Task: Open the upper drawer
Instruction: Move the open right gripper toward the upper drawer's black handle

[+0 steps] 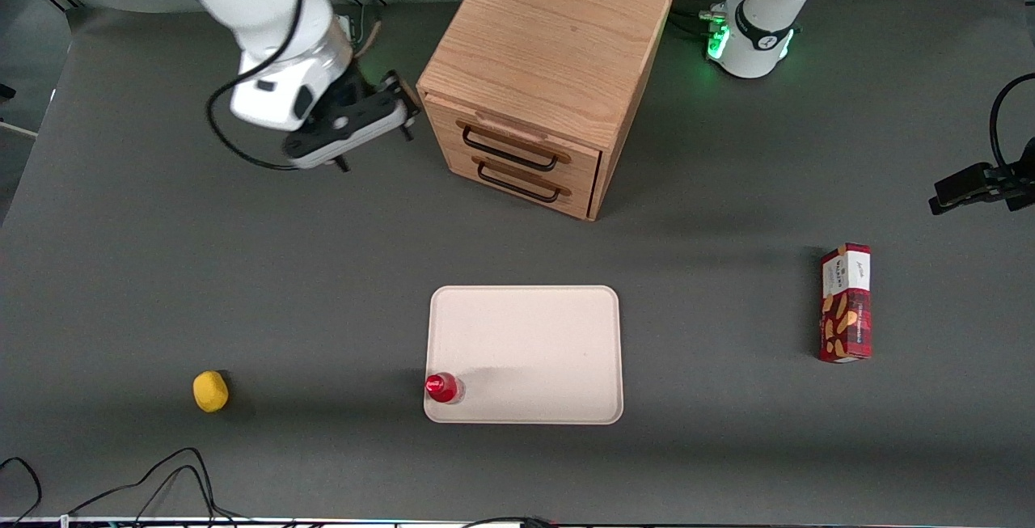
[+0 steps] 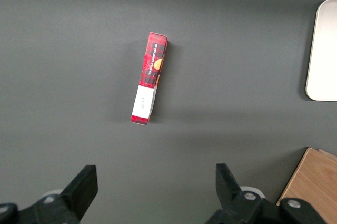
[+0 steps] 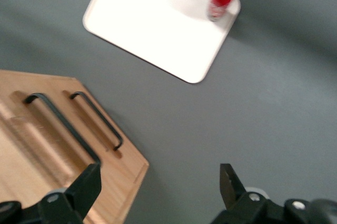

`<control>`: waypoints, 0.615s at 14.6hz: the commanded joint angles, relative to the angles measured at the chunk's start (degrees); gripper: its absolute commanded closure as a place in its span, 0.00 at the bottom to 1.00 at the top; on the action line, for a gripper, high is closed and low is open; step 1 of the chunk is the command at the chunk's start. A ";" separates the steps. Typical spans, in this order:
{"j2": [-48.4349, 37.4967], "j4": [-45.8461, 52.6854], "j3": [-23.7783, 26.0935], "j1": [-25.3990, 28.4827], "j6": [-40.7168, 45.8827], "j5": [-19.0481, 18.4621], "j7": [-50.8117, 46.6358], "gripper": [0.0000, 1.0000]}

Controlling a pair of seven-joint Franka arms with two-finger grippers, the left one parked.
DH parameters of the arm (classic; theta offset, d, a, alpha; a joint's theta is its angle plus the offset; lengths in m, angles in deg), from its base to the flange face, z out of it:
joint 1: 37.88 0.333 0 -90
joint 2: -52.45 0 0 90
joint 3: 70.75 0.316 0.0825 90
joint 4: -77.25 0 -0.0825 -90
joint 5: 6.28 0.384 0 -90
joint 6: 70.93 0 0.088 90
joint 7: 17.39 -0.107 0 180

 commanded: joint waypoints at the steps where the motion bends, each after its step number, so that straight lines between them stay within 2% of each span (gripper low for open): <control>1: 4.97 5.92 3.20 0.34 0.30 0.67 0.00 0.00; 8: 9.89 7.69 5.57 3.68 0.21 0.84 12.30 0.00; 9: 10.33 7.78 5.66 3.68 0.21 1.80 13.18 0.00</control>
